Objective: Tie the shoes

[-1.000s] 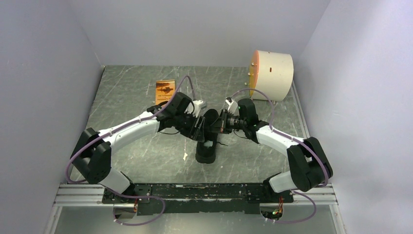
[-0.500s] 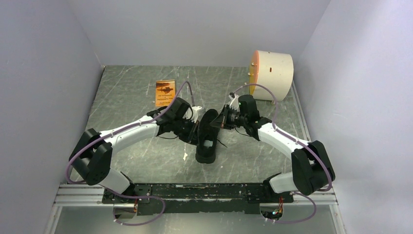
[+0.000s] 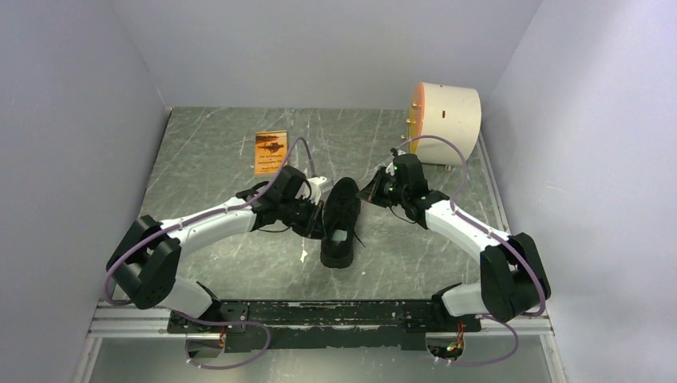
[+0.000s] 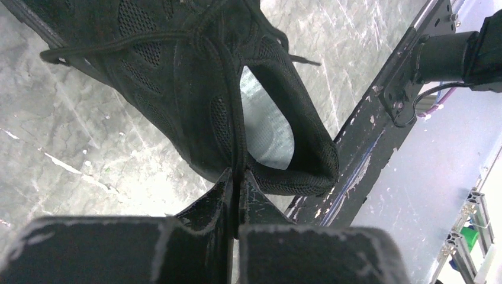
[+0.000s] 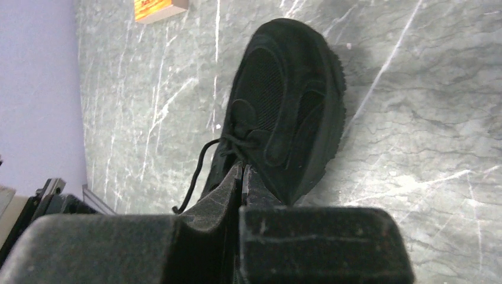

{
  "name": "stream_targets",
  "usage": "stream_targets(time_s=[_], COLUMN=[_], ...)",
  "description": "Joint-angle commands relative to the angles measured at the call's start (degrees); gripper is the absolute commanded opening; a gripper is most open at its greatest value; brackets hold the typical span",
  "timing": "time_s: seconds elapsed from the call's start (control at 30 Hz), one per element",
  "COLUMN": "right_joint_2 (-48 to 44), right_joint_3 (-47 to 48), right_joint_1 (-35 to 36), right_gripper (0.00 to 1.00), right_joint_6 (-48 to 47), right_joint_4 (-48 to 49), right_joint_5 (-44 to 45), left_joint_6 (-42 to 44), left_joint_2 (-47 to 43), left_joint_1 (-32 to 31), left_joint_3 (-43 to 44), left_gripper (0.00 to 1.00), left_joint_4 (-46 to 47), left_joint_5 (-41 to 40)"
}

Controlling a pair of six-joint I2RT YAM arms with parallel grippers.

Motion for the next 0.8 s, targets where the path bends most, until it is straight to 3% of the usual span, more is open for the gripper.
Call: stream_targets(time_s=[0.0, 0.2, 0.5, 0.77], right_joint_2=[-0.72, 0.36, 3.59, 5.99], right_joint_3=[-0.89, -0.8, -1.25, -1.32], right_joint_1=[-0.93, -2.14, -4.34, -6.82], right_gripper=[0.0, 0.0, 0.0, 0.0], right_joint_6=[0.29, -0.69, -4.34, -8.19], right_joint_4=[0.99, 0.79, 0.86, 1.15], right_joint_5=[3.76, 5.19, 4.78, 2.01], left_joint_6=[1.71, 1.53, 2.29, 3.59], left_joint_2=[-3.17, -6.51, -3.23, -3.42], left_joint_1=[0.43, 0.62, 0.9, 1.82], left_joint_3=[-4.88, -7.07, -4.18, -6.88], left_gripper=[0.05, 0.05, 0.05, 0.05], left_joint_4=[-2.2, -1.51, -1.17, -1.3], left_joint_5=[1.7, 2.88, 3.27, 3.31])
